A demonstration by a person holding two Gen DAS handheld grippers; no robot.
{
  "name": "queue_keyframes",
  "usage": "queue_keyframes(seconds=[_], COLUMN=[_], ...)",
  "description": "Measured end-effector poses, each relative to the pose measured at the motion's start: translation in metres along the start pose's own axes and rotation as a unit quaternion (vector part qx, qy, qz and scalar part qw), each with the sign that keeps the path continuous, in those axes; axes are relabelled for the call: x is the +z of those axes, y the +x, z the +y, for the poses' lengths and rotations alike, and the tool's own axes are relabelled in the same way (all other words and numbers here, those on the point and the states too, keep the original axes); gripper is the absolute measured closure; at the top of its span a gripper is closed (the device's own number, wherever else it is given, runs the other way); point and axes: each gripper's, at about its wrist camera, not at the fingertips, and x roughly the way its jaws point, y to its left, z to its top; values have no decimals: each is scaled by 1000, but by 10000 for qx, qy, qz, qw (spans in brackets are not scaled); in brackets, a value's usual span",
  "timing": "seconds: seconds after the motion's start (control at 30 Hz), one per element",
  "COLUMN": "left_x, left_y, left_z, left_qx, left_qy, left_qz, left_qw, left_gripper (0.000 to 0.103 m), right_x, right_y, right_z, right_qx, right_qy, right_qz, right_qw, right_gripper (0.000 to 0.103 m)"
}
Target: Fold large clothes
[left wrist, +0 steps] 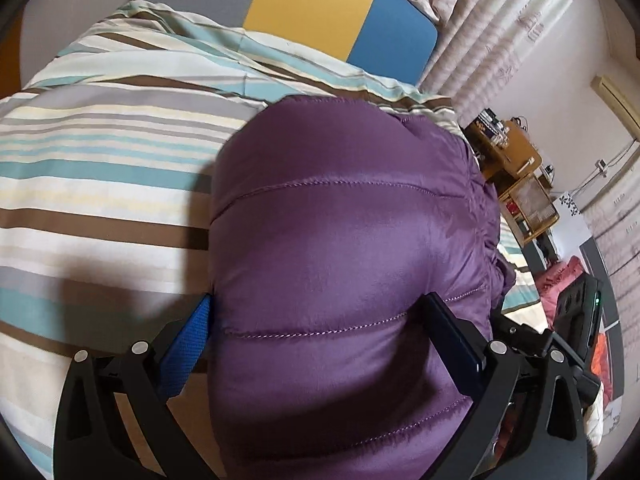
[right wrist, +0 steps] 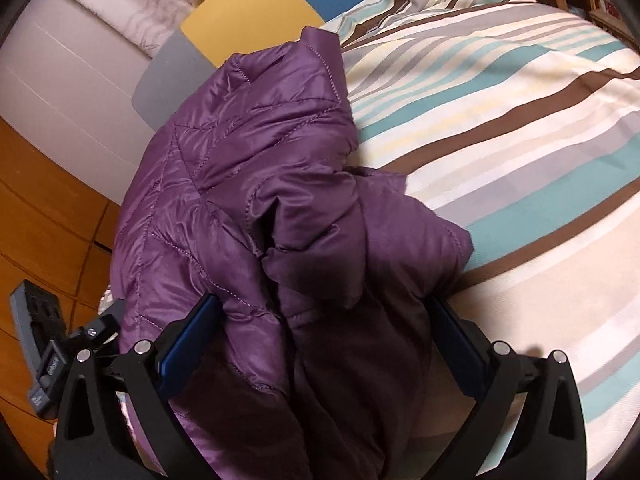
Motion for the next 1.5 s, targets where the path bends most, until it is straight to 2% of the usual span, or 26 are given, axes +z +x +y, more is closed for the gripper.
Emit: queue_keyframes(seconds=[0.13, 0.3, 0.47, 0.63, 0.8, 0.93, 1.1, 1.23, 1.5], left_x=[-1, -3, -10, -16, -23, -30, -38, -42, -51], left_y=[3, 8, 9, 1, -20, -41, -68, -90, -131], left_z=[2, 1, -10, -19, -36, -41, -28, -9, 50], left_qx=[-38, -62, 52, 21, 9, -68, -140, -54, 484], left_qy=[86, 160, 433, 602, 871, 1009, 872, 692, 76], left_qz=[78, 131, 48, -245, -627, -871, -1078, -1237, -1567], left_qw=[9999, 9998, 9990, 9979, 9942, 9910, 9902, 9899, 9864], left_gripper=[3, 3, 3, 19, 32, 35, 37, 37, 37], right_x=[5, 12, 5, -4, -22, -30, -40, -48, -61], right_y=[7, 18, 20, 16, 5, -6, -13, -11, 29], right_z=[5, 13, 17, 18, 24, 25, 50, 80, 149], right_qx=[170, 174, 280, 611, 990, 1303, 1715, 1914, 2082], right_qy=[-88, -300, -468, -479, -522, -449, -557, -829, -1310], right_qz=[123, 155, 47, -52, -294, -415, -496, -389, -15], right_qw=[9997, 9993, 9985, 9970, 9933, 9896, 9823, 9772, 9693], right_gripper=[2, 3, 15, 25, 26, 26, 26, 26, 26])
